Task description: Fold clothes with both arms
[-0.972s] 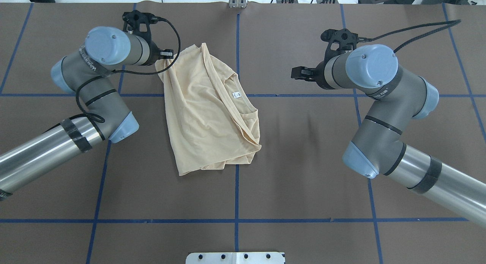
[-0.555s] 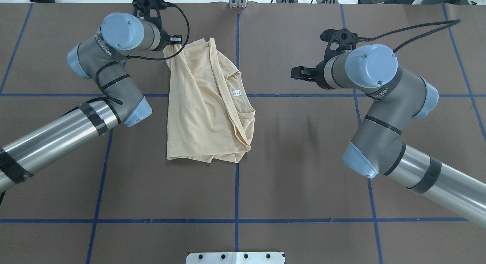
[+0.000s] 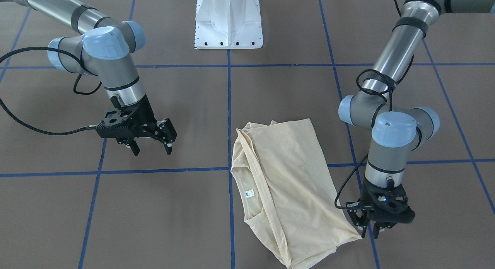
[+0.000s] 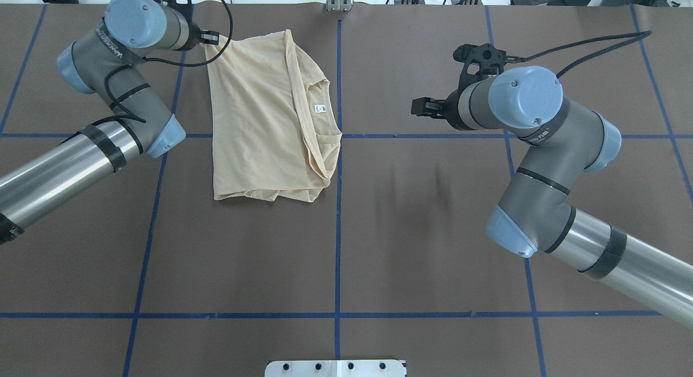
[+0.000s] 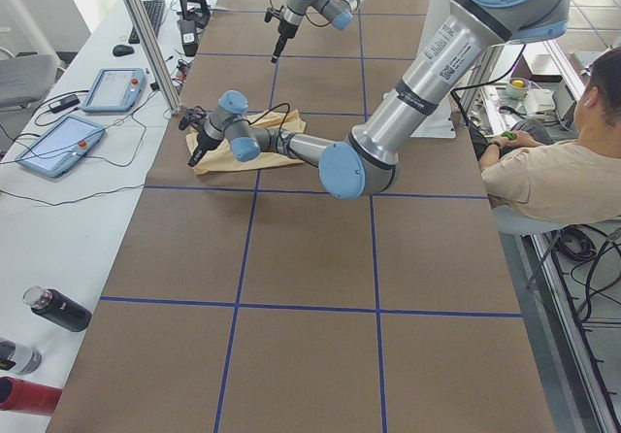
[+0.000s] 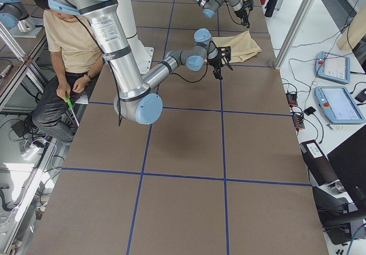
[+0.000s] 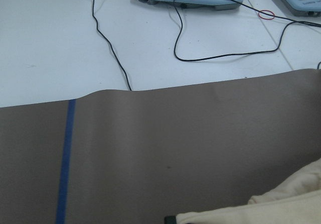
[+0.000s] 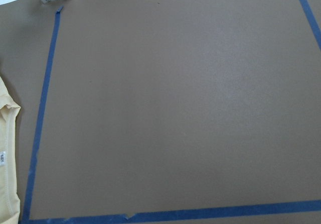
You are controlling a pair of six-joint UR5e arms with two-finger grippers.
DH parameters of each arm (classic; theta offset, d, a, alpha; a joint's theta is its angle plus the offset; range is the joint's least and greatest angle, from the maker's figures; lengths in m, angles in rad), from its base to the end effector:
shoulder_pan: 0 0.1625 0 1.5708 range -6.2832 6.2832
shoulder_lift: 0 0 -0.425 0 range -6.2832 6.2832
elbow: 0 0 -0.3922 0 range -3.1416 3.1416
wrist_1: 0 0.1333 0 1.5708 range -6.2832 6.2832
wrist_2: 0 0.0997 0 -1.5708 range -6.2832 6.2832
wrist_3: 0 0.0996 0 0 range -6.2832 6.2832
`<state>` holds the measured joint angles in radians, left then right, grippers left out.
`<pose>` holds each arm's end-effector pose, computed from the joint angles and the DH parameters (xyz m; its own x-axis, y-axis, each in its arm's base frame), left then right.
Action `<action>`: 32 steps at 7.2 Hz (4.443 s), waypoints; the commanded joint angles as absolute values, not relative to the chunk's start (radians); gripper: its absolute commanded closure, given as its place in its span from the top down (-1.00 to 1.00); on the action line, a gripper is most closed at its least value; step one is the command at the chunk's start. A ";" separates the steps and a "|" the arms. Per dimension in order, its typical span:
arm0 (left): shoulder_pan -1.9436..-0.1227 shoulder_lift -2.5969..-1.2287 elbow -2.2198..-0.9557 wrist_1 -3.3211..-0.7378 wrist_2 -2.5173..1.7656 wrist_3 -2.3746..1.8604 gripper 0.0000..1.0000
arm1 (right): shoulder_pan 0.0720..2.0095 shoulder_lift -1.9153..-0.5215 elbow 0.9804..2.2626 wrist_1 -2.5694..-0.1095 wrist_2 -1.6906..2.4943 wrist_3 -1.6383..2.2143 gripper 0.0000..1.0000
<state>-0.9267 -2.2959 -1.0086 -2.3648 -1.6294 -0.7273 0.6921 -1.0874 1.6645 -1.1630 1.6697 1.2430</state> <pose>0.3830 -0.7223 0.3928 0.8048 0.1701 -0.5687 0.2532 0.7681 0.5882 -0.4324 -0.5187 0.2966 0.5871 0.0705 0.8064 -0.4042 0.8887 0.2166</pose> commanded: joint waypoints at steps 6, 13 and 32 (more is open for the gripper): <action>-0.989 -2.201 -1.152 -2.381 -1.816 -0.646 1.00 | 0.554 -0.605 1.152 -1.181 1.539 1.583 0.86; -0.988 -2.200 -1.154 -2.381 -1.815 -0.646 1.00 | 0.506 -0.592 1.086 -1.181 1.454 1.563 0.06; -0.966 -2.178 -1.201 -2.381 -1.815 -0.689 1.00 | 0.334 -0.984 1.813 -1.507 1.391 1.467 1.00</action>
<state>-0.9666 -2.1783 -1.2010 -2.3808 -1.8147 -0.6887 0.3251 -1.0807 1.8307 -1.3971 1.3880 1.4707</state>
